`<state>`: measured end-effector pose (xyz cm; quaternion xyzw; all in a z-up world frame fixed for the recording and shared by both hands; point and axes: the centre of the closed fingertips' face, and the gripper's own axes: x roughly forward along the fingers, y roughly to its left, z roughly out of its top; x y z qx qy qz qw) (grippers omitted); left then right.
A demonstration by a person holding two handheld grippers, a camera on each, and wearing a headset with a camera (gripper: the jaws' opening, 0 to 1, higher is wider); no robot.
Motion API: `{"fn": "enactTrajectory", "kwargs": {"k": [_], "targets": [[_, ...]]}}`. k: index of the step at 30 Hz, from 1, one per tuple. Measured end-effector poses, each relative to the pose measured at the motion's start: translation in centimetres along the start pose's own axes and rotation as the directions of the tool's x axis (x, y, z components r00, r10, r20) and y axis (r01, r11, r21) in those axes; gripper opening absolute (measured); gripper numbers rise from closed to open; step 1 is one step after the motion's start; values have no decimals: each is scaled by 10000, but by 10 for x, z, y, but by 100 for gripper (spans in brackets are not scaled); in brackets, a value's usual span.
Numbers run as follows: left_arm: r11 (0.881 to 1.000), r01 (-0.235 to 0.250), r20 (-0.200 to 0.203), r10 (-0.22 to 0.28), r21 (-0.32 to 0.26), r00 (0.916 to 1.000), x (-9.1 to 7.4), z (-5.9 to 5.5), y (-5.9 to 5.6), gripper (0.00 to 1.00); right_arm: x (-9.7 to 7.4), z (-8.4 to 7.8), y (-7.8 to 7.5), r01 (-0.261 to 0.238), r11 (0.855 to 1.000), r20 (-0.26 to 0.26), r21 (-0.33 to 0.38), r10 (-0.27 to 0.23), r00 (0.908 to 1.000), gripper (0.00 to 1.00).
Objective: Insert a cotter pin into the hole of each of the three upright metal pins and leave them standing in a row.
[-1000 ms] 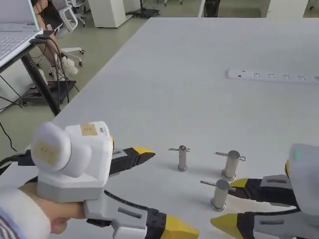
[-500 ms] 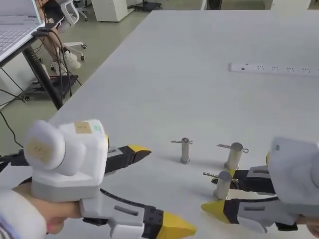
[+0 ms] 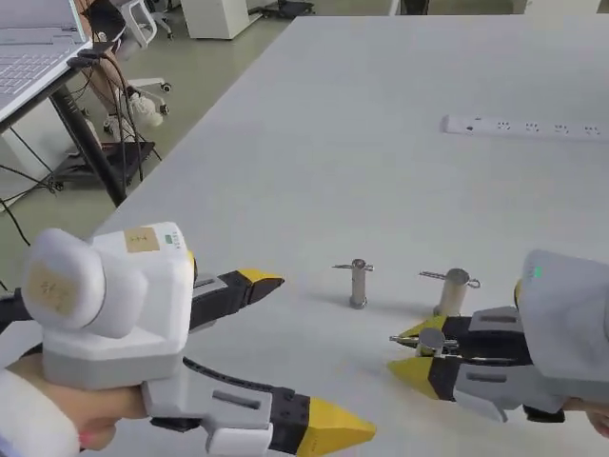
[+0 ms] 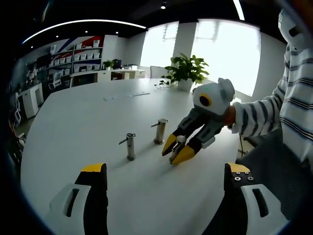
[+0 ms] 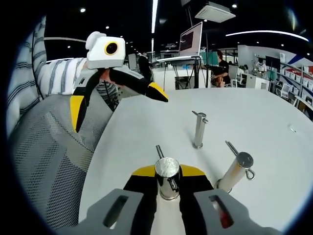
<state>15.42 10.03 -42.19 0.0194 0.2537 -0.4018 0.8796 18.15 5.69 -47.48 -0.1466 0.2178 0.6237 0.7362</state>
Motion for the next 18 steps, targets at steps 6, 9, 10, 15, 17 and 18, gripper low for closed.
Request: {"fn": "enactTrajectory", "kwargs": {"k": [6,9,10,15,17,18], "targets": [[9999,-144,-8,144,-65,9999,-3,-1,1,92,0,0,-1,51,9998,1,-189,-51,10000,10],[9998,-147,44,148,-141,9999,-4,0,1,94,0,1,-2,182,9996,190,193,-186,9996,9],[9996,-214,80,216,-183,9997,-4,1,3,95,0,3,-1,161,9991,290,380,-172,9994,9],[9989,-289,-27,288,-374,9996,-4,-4,4,95,-7,14,0,281,9995,618,151,-290,9977,9],[9987,-290,-82,287,-416,9996,-4,-7,3,95,-12,19,-1,357,9993,677,54,-360,9971,9],[9986,-284,-77,281,-446,9996,-4,-7,3,95,-16,20,-1,364,9993,696,36,-366,9969,9]]}}
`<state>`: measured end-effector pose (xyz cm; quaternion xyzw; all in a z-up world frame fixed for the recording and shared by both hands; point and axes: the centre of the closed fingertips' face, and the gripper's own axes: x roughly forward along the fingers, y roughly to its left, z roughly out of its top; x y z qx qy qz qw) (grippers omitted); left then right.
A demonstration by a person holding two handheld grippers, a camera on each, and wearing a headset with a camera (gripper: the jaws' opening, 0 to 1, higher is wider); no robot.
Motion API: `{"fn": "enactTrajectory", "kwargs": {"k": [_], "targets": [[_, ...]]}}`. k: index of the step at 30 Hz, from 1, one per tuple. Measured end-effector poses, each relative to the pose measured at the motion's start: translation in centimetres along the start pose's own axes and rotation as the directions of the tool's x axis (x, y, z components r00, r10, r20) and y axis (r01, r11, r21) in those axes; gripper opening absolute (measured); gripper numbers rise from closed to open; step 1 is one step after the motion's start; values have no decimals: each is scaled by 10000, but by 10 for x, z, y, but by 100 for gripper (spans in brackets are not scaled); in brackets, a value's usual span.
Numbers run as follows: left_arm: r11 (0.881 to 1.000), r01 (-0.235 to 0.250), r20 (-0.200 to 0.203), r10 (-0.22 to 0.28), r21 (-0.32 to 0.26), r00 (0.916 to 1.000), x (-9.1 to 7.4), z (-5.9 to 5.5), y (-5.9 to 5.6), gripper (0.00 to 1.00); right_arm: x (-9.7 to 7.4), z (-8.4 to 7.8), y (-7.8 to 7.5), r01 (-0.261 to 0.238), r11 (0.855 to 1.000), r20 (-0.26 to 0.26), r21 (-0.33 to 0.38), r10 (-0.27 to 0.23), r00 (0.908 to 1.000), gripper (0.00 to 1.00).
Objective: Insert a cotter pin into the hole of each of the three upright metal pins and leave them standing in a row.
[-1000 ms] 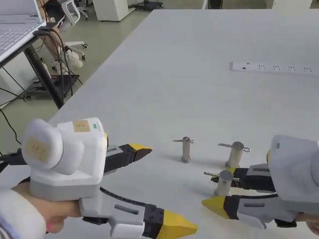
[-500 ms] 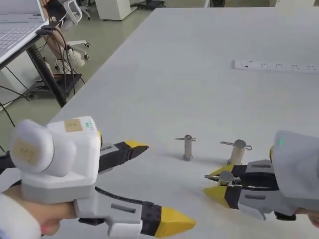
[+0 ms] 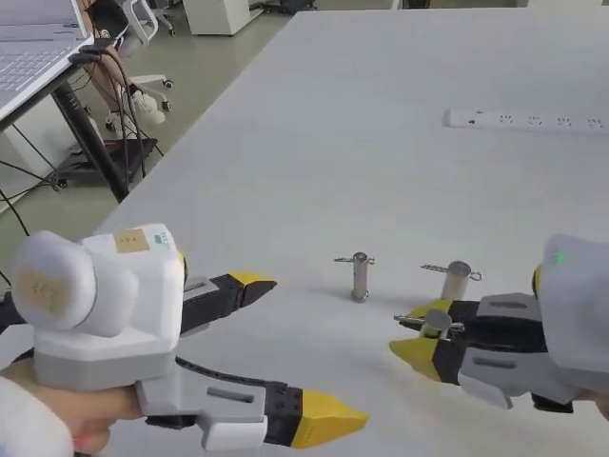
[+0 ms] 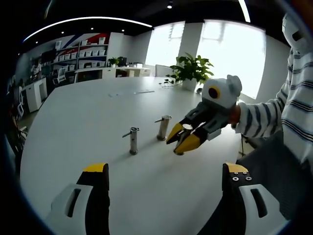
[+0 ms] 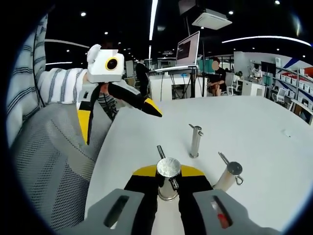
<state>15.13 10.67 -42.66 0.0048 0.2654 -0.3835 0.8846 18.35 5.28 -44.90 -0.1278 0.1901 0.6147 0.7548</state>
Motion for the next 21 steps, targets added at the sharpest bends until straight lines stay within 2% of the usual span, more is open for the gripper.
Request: {"fn": "enactTrajectory", "kwargs": {"k": [6,10,13,17,21], "targets": [[9999,-29,56,30,-105,10000,1,0,1,95,-28,10,-6,244,9993,50,-295,-242,9997,9],[9997,-18,239,24,-249,9997,2,3,2,95,-45,11,-12,462,9981,-29,-404,-463,9989,9],[9986,-95,616,127,-517,9980,-1,11,5,95,-57,10,-20,669,9971,-47,-365,-671,9977,9],[9983,-102,711,143,-575,9974,-3,13,6,95,-65,5,-27,819,9954,-124,-504,-827,9965,9],[9983,-130,714,171,-570,9973,-5,13,7,95,-69,-3,-31,764,9942,-101,-758,-774,9970,9]]}}
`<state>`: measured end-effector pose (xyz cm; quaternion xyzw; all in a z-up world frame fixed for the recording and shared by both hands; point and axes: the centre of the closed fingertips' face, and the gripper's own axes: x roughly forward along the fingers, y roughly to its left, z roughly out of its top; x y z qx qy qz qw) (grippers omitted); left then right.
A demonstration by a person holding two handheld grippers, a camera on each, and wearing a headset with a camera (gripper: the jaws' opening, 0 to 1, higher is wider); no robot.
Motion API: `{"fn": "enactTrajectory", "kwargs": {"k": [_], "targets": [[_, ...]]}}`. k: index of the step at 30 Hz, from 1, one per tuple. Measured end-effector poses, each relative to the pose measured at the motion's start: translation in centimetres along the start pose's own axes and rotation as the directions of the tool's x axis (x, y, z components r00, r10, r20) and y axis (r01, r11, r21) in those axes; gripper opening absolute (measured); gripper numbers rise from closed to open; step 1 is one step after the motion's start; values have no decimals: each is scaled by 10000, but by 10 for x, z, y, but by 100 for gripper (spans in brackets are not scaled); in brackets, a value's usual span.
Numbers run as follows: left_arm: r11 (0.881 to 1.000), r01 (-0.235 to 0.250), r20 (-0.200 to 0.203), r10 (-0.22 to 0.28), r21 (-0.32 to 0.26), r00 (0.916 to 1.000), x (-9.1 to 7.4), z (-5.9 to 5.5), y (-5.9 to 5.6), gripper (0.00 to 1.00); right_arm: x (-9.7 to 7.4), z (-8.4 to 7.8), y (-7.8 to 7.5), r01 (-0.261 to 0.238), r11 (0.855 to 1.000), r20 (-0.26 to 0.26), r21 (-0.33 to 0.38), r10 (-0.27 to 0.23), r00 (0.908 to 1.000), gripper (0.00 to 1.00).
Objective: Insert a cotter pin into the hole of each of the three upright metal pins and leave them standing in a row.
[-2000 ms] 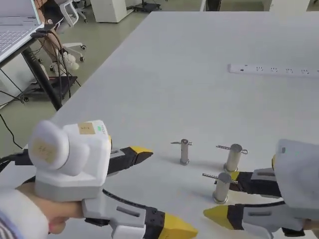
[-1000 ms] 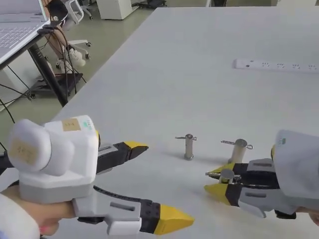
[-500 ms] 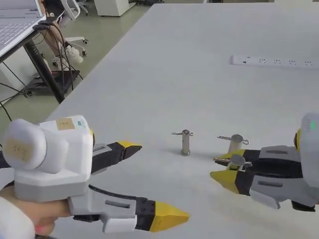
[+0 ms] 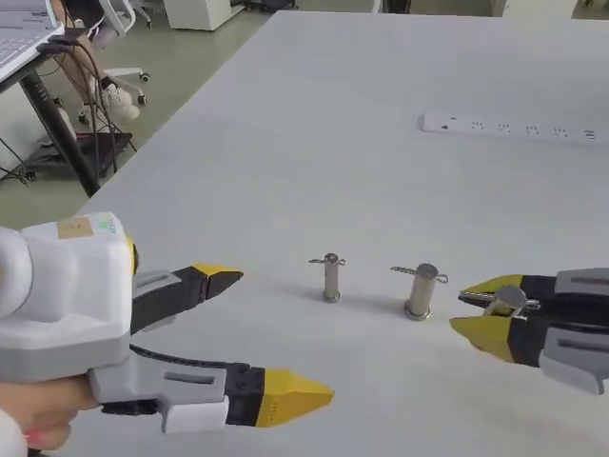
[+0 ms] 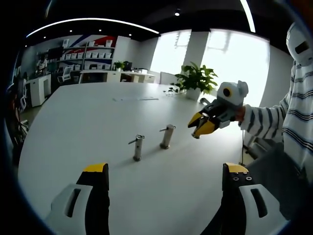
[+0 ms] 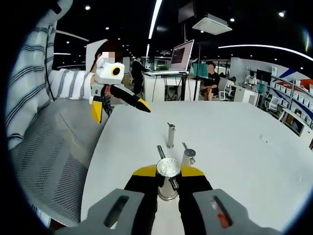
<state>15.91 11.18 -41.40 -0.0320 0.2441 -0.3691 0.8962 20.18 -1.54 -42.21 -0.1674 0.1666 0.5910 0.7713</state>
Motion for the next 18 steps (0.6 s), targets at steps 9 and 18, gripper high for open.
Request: {"fn": "enactTrajectory", "kwargs": {"k": [9,18], "targets": [[9999,-34,63,35,-118,10000,-7,2,-1,95,-6,-23,-11,82,9997,-416,240,-72,9991,9],[9997,-153,5,153,-170,9999,-11,1,-1,95,-17,-36,-35,511,9971,-438,558,-487,9979,9]]}}
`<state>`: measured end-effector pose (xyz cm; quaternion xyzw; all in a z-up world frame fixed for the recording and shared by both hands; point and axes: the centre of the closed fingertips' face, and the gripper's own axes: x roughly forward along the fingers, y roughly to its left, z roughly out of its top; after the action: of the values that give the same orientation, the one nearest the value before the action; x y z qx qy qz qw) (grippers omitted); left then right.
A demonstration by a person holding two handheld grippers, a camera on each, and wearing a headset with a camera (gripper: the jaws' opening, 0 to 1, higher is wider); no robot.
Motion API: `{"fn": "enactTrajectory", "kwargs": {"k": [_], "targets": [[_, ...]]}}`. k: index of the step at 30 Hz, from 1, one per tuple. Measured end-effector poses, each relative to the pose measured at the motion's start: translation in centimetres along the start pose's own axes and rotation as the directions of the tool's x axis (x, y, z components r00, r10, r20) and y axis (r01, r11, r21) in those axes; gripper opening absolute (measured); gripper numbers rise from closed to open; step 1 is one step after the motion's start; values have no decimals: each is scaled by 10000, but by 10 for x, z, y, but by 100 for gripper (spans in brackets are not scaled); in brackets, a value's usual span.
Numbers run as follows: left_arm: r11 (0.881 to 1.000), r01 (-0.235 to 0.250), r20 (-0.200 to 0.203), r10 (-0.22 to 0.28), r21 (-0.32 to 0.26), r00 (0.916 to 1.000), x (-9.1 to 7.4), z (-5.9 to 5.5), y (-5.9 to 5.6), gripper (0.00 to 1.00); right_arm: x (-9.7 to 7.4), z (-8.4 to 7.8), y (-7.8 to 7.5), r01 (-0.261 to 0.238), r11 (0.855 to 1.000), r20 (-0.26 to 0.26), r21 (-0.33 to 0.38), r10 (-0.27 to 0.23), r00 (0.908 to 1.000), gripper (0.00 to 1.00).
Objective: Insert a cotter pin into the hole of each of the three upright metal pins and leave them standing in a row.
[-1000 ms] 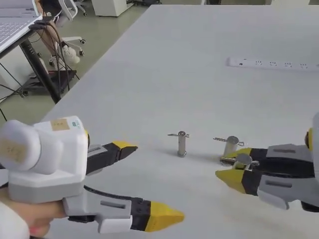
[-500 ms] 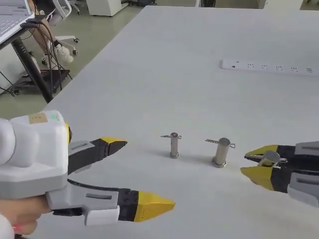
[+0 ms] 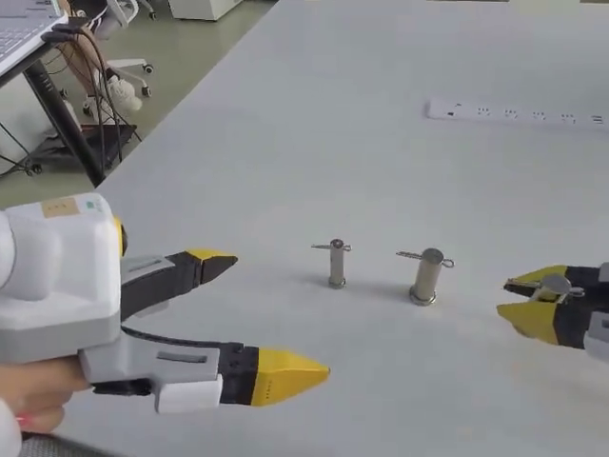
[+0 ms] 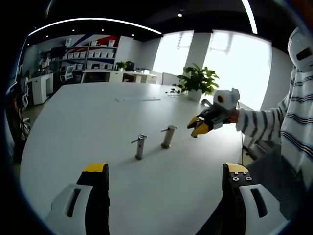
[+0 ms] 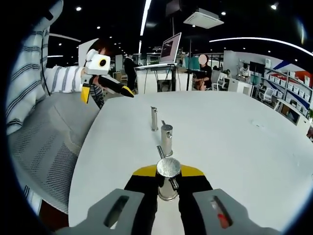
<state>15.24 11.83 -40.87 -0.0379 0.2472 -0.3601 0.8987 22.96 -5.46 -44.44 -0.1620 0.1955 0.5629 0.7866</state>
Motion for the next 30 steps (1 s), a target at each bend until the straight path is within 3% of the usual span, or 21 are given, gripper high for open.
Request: {"fn": "enactTrajectory", "kwargs": {"k": [6,13,30], "targets": [[10000,-83,-91,84,40,9999,-2,-1,0,95,-3,-4,-15,176,9997,87,160,-178,9998,9],[9999,-106,-132,107,67,9999,-3,-1,-2,95,-2,-1,-22,130,9997,239,214,-135,9996,9],[9997,-245,-276,246,56,9993,-6,-3,-1,95,13,-2,-15,-379,9980,597,510,348,9976,9]]}}
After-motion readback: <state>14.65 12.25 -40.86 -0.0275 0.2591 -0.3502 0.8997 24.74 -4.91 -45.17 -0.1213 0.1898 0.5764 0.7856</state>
